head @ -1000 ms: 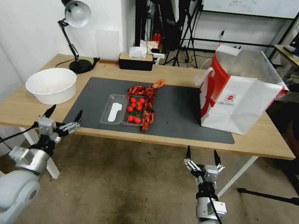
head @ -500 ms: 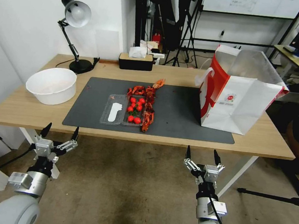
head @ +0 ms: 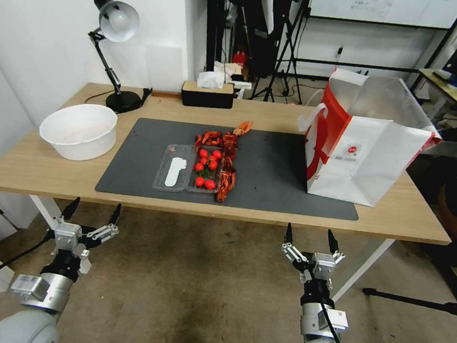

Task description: Pick up the trash from the table and place it into the takeout bag.

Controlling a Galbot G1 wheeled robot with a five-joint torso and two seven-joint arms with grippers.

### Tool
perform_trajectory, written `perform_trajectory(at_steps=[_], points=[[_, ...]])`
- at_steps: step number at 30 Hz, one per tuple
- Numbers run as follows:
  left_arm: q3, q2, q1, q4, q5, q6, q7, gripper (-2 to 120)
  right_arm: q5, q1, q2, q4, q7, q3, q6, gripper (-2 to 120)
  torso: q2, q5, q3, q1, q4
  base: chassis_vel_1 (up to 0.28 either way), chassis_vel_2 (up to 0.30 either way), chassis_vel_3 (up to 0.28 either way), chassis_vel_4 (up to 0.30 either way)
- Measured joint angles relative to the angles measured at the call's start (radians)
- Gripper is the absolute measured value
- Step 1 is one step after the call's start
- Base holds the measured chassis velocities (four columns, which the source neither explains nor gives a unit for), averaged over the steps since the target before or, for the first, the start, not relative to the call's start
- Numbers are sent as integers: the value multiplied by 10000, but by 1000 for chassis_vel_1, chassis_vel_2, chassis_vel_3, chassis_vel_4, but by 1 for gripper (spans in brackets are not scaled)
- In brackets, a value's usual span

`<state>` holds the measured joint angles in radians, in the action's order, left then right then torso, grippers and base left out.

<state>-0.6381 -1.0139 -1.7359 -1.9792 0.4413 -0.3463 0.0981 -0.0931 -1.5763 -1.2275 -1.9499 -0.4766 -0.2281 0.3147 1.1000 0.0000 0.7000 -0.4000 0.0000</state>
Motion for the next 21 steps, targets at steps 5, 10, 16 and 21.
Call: perform_trajectory(at_steps=[5,10,16,21], points=[[105,22,14,91,135,22,0,100,-2,-2,1,-4,-23,0,2,100,0,0,0,0,0,0,0,0,0],[178,14,20,184,186,40,-6,100,-3,0,1,-43,-29,2,-2,100,0,0,0,0,0,0,0,0,0],[184,19,45,221,207,43,-14,100,4,-22,16,-148,-32,1,-36,100,0,0,0,0,0,0,0,0,0],[184,51,85,221,267,67,-16,100,52,-36,29,-192,-46,-20,-67,100,0,0,0,0,1,0,0,0,0]])
